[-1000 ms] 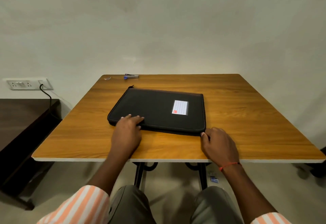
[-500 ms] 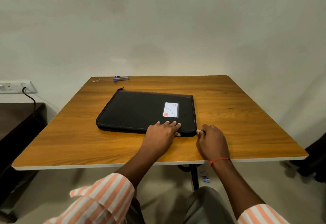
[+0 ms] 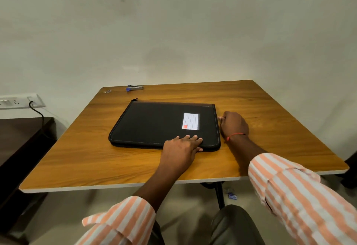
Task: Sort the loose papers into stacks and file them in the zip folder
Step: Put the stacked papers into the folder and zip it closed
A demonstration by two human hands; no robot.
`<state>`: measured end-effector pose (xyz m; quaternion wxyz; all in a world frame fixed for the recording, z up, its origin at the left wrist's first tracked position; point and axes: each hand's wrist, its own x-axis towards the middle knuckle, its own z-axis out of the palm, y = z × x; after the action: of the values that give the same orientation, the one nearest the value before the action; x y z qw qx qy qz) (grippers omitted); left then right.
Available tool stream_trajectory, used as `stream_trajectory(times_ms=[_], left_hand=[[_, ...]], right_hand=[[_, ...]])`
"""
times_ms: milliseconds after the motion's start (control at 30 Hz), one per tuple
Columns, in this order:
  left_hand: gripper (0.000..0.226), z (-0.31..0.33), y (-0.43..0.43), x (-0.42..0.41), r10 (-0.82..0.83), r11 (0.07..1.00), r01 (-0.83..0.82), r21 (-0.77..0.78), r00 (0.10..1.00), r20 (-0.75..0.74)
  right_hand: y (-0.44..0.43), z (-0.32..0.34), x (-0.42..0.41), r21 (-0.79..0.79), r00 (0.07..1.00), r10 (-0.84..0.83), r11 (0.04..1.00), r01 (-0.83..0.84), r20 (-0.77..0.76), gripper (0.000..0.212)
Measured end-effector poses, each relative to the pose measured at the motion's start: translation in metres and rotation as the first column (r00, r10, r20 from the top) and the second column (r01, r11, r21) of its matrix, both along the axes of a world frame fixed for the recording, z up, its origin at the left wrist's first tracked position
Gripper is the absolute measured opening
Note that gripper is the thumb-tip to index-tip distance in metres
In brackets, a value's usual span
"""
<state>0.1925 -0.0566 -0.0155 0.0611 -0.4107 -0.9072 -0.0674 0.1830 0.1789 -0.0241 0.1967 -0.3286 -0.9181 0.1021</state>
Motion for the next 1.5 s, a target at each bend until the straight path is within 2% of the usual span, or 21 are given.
stream_trajectory(times_ms=[300, 733, 833, 933, 1033, 1100, 1167, 1233, 1300, 1333, 1400, 1500], left_hand=[[0.046, -0.001, 0.001, -0.002, 0.002, 1.000, -0.003, 0.008, 1.000, 0.005], [0.051, -0.013, 0.008, -0.013, 0.027, 0.996, -0.018, -0.087, 0.994, 0.106], [0.052, -0.006, 0.011, -0.009, 0.030, 0.996, -0.021, -0.090, 0.994, 0.103], [0.051, -0.003, 0.007, -0.014, -0.004, 0.999, 0.009, -0.044, 0.995, 0.102], [0.041, 0.015, -0.014, -0.040, -0.089, 0.996, 0.083, 0.039, 0.982, 0.164], [0.040, 0.030, -0.027, -0.071, -0.074, 0.996, 0.080, -0.041, 0.989, 0.127], [0.053, 0.034, -0.042, -0.099, -0.009, 0.986, 0.026, -0.162, 0.994, 0.109], [0.066, 0.024, -0.055, -0.115, 0.070, 0.984, -0.032, -0.176, 0.974, 0.215], [0.071, 0.009, -0.059, -0.120, 0.111, 0.990, -0.084, -0.112, 0.958, 0.263], [0.071, 0.006, -0.057, -0.118, 0.123, 0.991, -0.104, -0.086, 0.960, 0.251], [0.073, 0.002, -0.044, -0.112, 0.145, 0.989, -0.135, -0.059, 0.963, 0.228], [0.075, -0.002, -0.022, -0.091, 0.269, 0.962, -0.271, -0.019, 0.940, 0.211]], right_hand=[[0.021, -0.004, -0.045, 0.022, 0.998, -0.053, 0.998, 0.052, 0.043, 0.018], [0.039, 0.000, -0.072, 0.049, 0.997, 0.033, 0.998, -0.037, 0.063, 0.017], [0.042, 0.001, -0.071, -0.003, 0.999, 0.035, 0.999, -0.035, 0.030, 0.019], [0.042, 0.002, -0.064, -0.082, 0.996, 0.021, 0.996, -0.028, -0.086, 0.021], [0.034, 0.002, -0.051, -0.208, 0.986, 0.082, 0.972, -0.112, -0.146, 0.022], [0.032, -0.001, -0.040, -0.304, 0.979, 0.137, 0.936, -0.178, -0.152, 0.028], [0.030, -0.004, -0.031, -0.408, 0.971, 0.182, 0.883, -0.230, -0.154, 0.036], [0.023, -0.003, -0.021, -0.473, 0.965, 0.224, 0.841, -0.261, -0.132, 0.052], [0.015, -0.005, -0.015, -0.450, 0.962, 0.261, 0.852, -0.268, -0.078, 0.075], [0.008, -0.003, -0.012, -0.414, 0.965, 0.261, 0.876, -0.247, -0.024, 0.080], [-0.004, 0.001, -0.007, -0.327, 0.974, 0.211, 0.929, -0.175, 0.080, 0.079], [-0.029, 0.012, 0.001, -0.119, 0.993, 0.039, 0.993, -0.025, 0.112, 0.075]])
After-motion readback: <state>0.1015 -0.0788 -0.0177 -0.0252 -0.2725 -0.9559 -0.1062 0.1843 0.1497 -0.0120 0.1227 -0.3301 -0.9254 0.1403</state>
